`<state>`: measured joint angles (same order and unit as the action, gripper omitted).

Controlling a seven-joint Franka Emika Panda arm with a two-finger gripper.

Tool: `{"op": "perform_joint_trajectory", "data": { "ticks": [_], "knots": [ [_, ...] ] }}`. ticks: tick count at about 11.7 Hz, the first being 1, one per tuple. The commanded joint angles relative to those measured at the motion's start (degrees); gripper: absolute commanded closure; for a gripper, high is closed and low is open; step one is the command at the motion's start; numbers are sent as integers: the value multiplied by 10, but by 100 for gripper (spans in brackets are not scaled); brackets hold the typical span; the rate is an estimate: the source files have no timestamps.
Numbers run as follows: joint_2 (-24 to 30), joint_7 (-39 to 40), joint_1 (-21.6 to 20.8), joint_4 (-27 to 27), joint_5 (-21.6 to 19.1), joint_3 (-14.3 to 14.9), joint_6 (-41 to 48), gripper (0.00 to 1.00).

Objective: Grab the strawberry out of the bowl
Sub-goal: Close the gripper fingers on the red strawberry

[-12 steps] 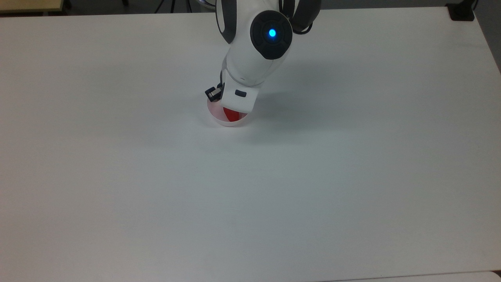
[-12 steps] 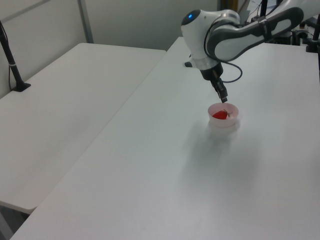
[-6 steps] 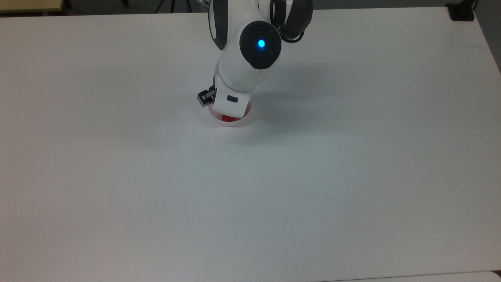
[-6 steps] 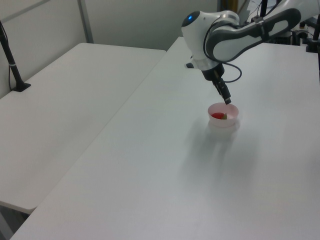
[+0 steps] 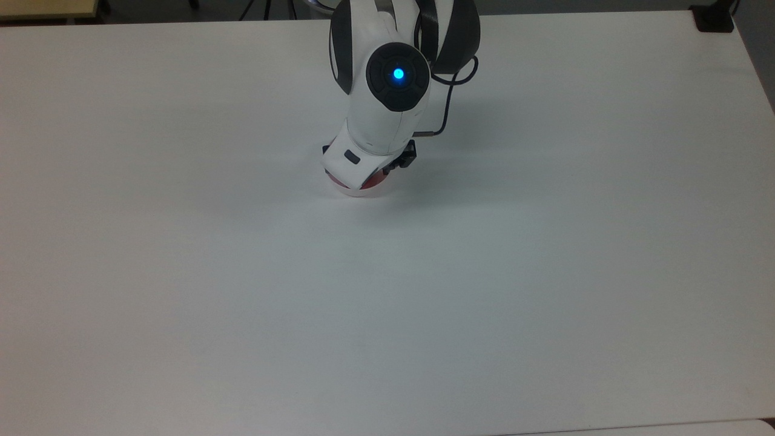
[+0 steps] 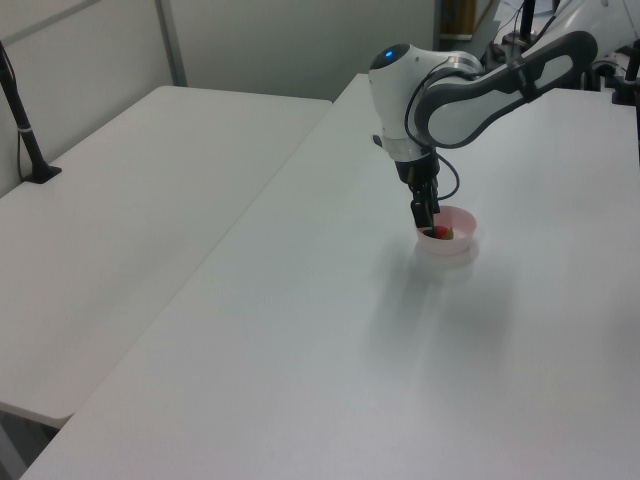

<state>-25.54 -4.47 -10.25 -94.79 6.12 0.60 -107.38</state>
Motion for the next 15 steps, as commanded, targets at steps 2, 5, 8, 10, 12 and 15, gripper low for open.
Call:
{"op": "perform_joint_trajectory", "data": {
  "ticks": [2,5,8,10,12,15],
  "knots": [
    [15,-88,-15,-22,-17,10,-17,24],
    [15,-89,-14,-29,-19,23,-20,28],
    [15,-89,-14,-48,-19,23,-21,42],
    [14,-97,-16,-55,-19,22,-23,44],
    [13,-116,-17,-69,-19,21,-61,49],
    [13,-111,-16,-68,-18,21,-62,63]
  ]
}}
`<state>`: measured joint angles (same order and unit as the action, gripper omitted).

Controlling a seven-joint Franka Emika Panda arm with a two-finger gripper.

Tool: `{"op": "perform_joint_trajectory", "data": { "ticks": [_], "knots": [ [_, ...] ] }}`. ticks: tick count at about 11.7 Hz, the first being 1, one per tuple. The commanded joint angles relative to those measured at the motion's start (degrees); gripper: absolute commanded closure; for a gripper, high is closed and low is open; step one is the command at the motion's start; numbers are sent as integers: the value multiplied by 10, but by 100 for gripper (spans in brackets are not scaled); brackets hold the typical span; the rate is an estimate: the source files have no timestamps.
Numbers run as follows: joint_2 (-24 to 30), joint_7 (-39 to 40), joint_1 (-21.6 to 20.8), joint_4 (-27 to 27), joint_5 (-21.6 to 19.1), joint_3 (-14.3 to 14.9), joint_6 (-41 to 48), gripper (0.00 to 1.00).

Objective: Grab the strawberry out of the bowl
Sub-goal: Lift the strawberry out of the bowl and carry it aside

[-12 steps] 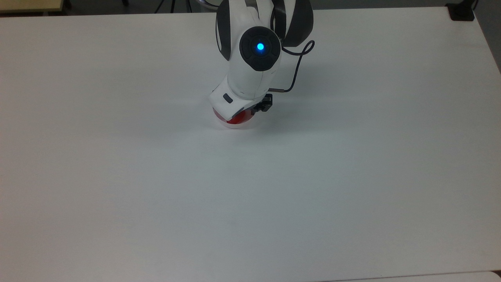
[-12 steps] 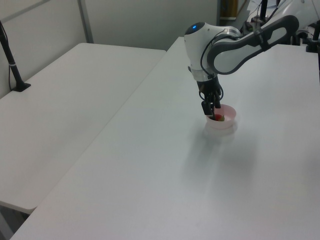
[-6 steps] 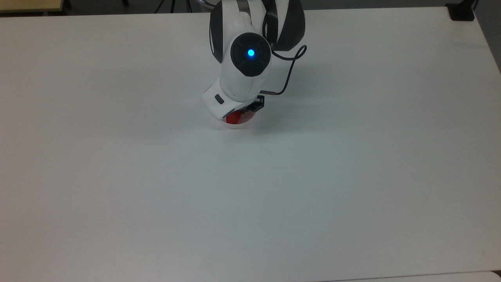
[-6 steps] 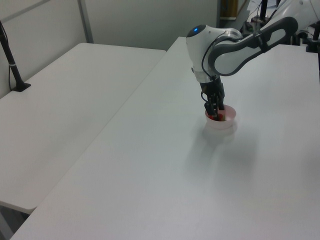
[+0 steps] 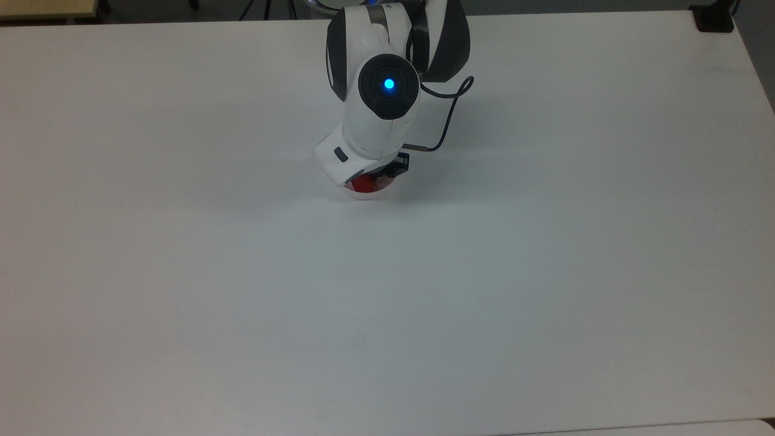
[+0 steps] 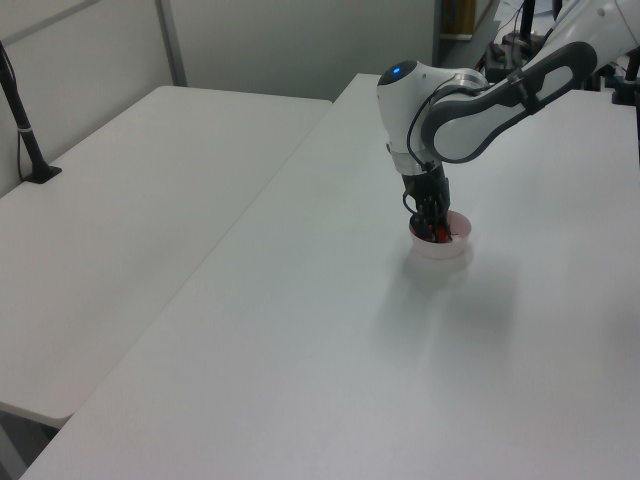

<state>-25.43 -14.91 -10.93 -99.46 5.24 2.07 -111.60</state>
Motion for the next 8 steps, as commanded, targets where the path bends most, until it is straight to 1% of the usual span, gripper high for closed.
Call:
{"op": "perform_joint_trajectory", "data": {
  "ticks": [1,4,7,8],
  "knots": [
    [13,-6,-10,-20,-9,6,-14,64],
    [22,8,-9,-2,-10,6,27,64],
    [35,47,-3,61,-15,11,104,64],
    [35,65,5,88,-29,12,135,64]
  ]
}}
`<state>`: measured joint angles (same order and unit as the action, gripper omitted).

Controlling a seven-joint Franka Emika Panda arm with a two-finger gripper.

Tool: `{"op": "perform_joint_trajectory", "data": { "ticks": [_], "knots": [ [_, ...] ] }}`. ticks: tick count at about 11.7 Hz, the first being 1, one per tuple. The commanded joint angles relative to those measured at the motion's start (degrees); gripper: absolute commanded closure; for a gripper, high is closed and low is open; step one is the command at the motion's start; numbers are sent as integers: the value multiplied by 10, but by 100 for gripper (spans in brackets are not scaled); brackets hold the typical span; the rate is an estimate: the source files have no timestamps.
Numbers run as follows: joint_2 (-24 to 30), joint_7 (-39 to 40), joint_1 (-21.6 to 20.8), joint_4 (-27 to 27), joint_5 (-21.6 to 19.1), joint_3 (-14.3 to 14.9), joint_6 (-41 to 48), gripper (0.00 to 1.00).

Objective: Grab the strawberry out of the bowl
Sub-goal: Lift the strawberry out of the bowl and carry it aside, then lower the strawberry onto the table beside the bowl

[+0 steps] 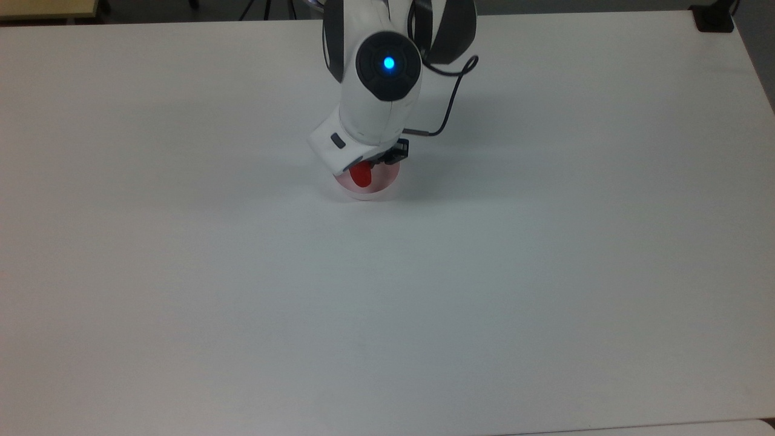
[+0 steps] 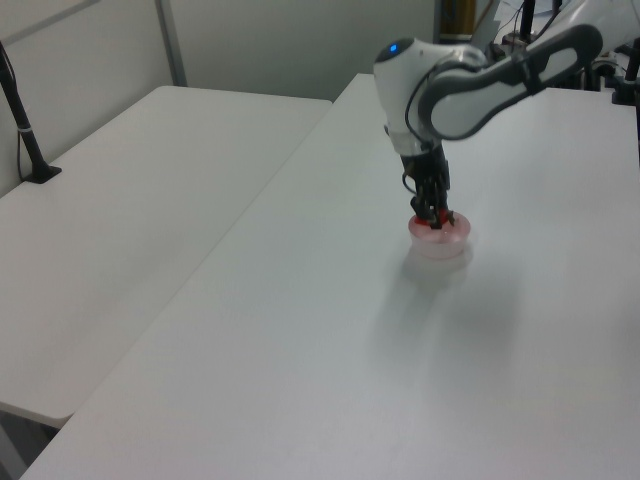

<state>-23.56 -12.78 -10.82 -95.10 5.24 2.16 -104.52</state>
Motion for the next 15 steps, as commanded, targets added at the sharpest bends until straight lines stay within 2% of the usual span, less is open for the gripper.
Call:
{"op": "perform_joint_trajectory", "data": {
  "ticks": [1,4,7,10,11,13,14,15],
  "knots": [
    [19,63,11,60,-37,21,83,63],
    [14,132,24,58,-37,78,60,60],
    [-29,152,80,48,-30,82,-30,53],
    [-53,151,92,47,-29,83,-67,48],
    [-56,151,93,46,-29,83,-69,37],
    [-54,145,93,47,-29,83,-67,5],
    [-45,143,93,49,-30,83,-61,0],
    [-25,143,92,50,-30,83,-56,0]
  ]
}}
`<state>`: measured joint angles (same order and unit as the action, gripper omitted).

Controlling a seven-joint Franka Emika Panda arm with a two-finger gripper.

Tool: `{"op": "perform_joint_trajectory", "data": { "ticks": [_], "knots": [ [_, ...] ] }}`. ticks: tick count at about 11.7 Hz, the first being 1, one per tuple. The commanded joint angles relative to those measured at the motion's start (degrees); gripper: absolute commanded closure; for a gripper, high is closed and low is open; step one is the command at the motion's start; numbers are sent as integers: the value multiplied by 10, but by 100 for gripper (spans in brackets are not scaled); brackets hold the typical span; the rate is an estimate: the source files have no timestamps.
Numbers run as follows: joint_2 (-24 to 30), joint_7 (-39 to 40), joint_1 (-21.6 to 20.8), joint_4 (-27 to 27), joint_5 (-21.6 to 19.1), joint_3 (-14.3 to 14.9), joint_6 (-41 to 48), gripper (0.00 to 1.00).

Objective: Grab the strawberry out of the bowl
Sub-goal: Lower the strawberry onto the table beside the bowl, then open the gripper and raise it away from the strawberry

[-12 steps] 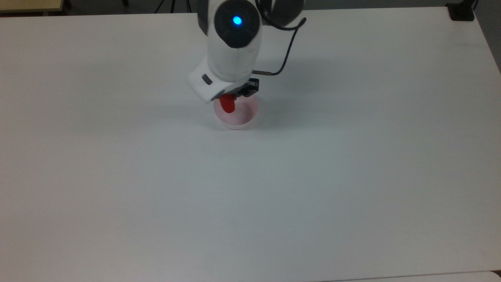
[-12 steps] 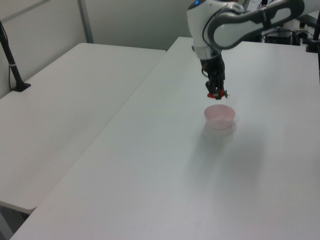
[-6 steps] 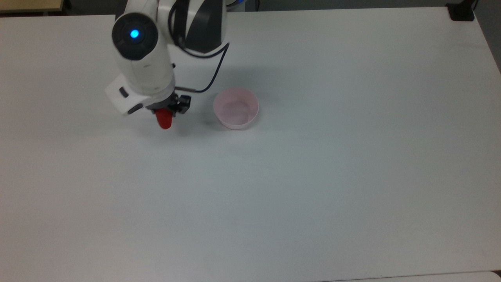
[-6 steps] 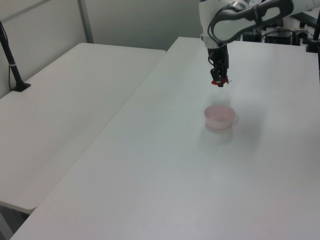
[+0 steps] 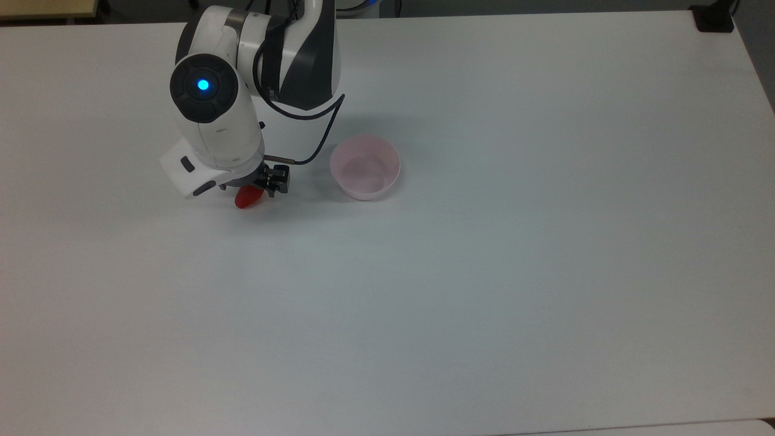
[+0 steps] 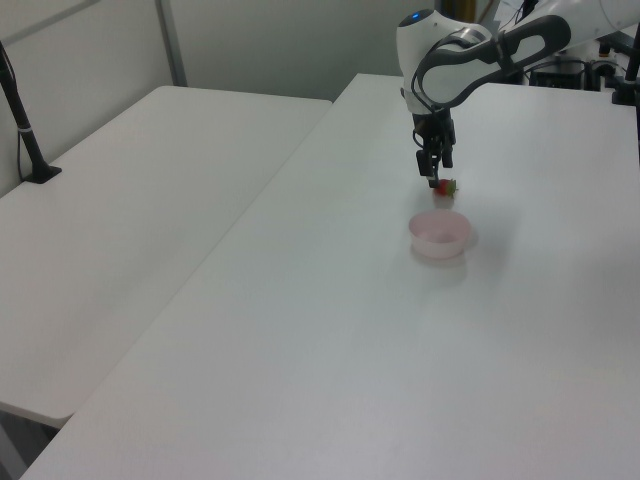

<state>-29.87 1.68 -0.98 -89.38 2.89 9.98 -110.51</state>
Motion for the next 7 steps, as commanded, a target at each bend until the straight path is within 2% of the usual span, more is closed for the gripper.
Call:
{"op": "perform_joint_trajectory", "data": {
  "ticks": [1,4,7],
  "knots": [
    [62,-2,-7,-6,-6,5,18,0],
    [150,-7,-10,-1,-6,0,72,0],
    [212,-18,-9,-1,-7,-12,117,0]
  ]
}}
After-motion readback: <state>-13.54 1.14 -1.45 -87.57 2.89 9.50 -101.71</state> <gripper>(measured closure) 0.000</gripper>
